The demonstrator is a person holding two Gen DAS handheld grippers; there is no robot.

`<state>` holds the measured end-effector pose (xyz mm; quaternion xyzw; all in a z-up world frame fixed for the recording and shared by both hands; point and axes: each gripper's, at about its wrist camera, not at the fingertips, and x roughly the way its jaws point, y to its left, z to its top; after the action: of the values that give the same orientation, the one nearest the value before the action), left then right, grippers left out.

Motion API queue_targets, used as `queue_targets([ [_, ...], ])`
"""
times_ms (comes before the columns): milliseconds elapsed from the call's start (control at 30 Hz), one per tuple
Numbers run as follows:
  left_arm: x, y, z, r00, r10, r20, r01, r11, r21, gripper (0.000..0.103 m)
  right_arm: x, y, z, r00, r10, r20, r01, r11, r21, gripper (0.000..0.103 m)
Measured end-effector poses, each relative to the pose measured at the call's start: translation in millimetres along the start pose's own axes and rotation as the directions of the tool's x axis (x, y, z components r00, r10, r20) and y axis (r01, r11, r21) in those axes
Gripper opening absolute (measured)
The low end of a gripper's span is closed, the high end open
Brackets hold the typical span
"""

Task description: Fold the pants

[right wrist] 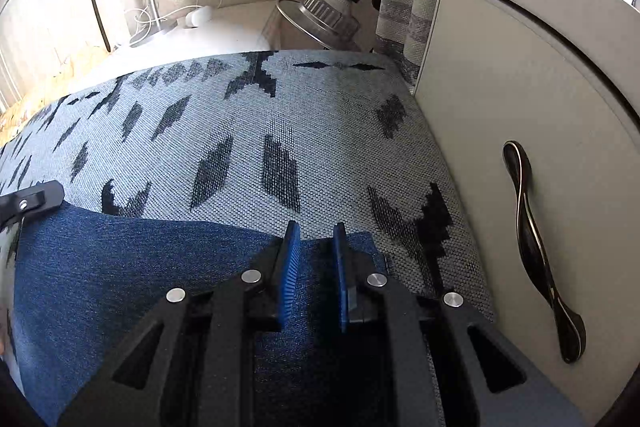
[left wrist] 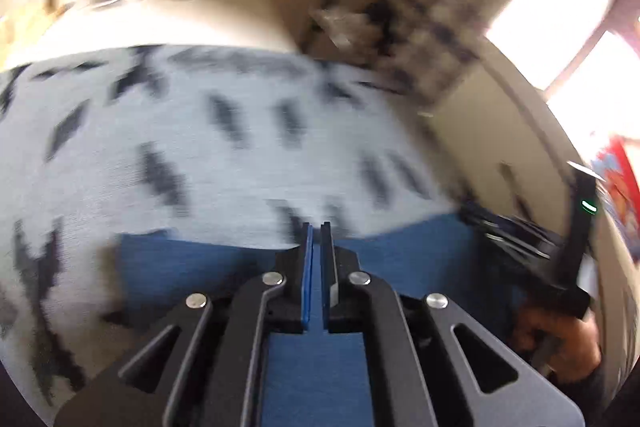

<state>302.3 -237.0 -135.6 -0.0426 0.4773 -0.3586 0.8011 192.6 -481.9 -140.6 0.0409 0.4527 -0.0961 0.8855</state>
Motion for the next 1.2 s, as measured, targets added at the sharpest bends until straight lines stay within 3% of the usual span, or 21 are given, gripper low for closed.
queue_targets([
  [67,10.8,-27.1,-6.6,0.998,-0.043,-0.05,0.047,0.995,0.085,0.014,1.6,-0.2,3.4,1.0,0.0,-0.002,0.0,1.0,0.002,0.012],
  [133,28.2,-37.2,-12.0,0.995,0.047,-0.091,-0.034,0.99,0.134,0.016,-6.9,-4.1,5.5,0.999,0.024,0.022,-0.024,1.0,0.009,0.013],
  [167,32.5,-33.2,-13.6,0.992,0.089,-0.093,-0.077,0.99,0.12,0.016,-20.9,-9.9,4.6,0.998,0.026,0.06,-0.028,0.999,0.03,0.018],
  [200,31.6,-30.4,-12.9,0.991,0.1,-0.089,-0.09,0.991,0.101,0.016,-34.8,-15.9,1.5,0.995,0.01,0.095,-0.016,0.998,0.059,0.025],
  [267,22.8,-33.6,-9.0,0.982,0.18,-0.054,-0.174,0.98,0.098,0.013,-53.1,-27.9,-10.7,0.994,-0.017,0.104,0.008,0.996,0.085,0.025],
  [333,16.3,-50.1,-6.5,0.994,0.11,-0.007,-0.108,0.983,0.15,0.013,-54.1,-33.9,-21.4,0.998,-0.025,0.062,0.019,0.995,0.093,0.025],
  [400,23.6,-78.8,-3.3,1.0,0.021,-0.01,-0.018,0.979,0.203,0.013,-49.0,-31.6,-29.4,0.999,-0.013,0.031,0.011,0.998,0.064,0.025],
  [467,41.2,-108.2,-1.8,0.999,-0.014,-0.035,0.024,0.96,0.278,0.012,-37.6,-31.3,-35.6,1.0,-0.013,-0.01,0.013,0.998,0.065,0.025],
  [567,72.6,-139.2,-2.2,0.996,0.02,-0.084,0.01,0.939,0.344,0.006,-32.7,-31.9,-40.5,1.0,-0.005,-0.022,0.007,0.997,0.078,0.025],
  [633,81.6,-147.3,-1.6,0.995,0.079,-0.068,-0.047,0.92,0.39,0.006,-35.2,-31.8,-42.6,1.0,-0.008,-0.016,0.009,0.997,0.079,0.025],
  [767,81.1,-145.5,3.2,0.992,0.073,-0.1,-0.03,0.925,0.378,0.006,-48.1,-40.5,-51.9,1.0,0.011,0.001,-0.011,0.992,0.127,0.025],
  [833,77.6,-145.9,8.4,0.996,0.031,-0.088,0.003,0.932,0.363,0.006,-58.1,-43.7,-59.5,1.0,0.001,0.011,-0.003,0.987,0.161,0.026],
  [900,84.1,-148.9,8.8,0.995,0.046,-0.094,-0.007,0.925,0.38,0.006,-68.2,-41.1,-71.3,1.0,-0.008,0.014,0.006,0.987,0.163,0.028],
  [1100,99.5,-147.1,17.6,0.991,0.091,-0.095,-0.052,0.936,0.348,0.007,-89.2,-34.8,-110.3,0.998,-0.062,0.001,0.061,0.985,0.161,0.046],
  [1200,85.9,-152.6,17.7,0.998,0.032,-0.053,-0.012,0.939,0.344,0.007,-96.1,-36.2,-122.3,0.998,-0.071,0.001,0.069,0.983,0.169,0.05],
])
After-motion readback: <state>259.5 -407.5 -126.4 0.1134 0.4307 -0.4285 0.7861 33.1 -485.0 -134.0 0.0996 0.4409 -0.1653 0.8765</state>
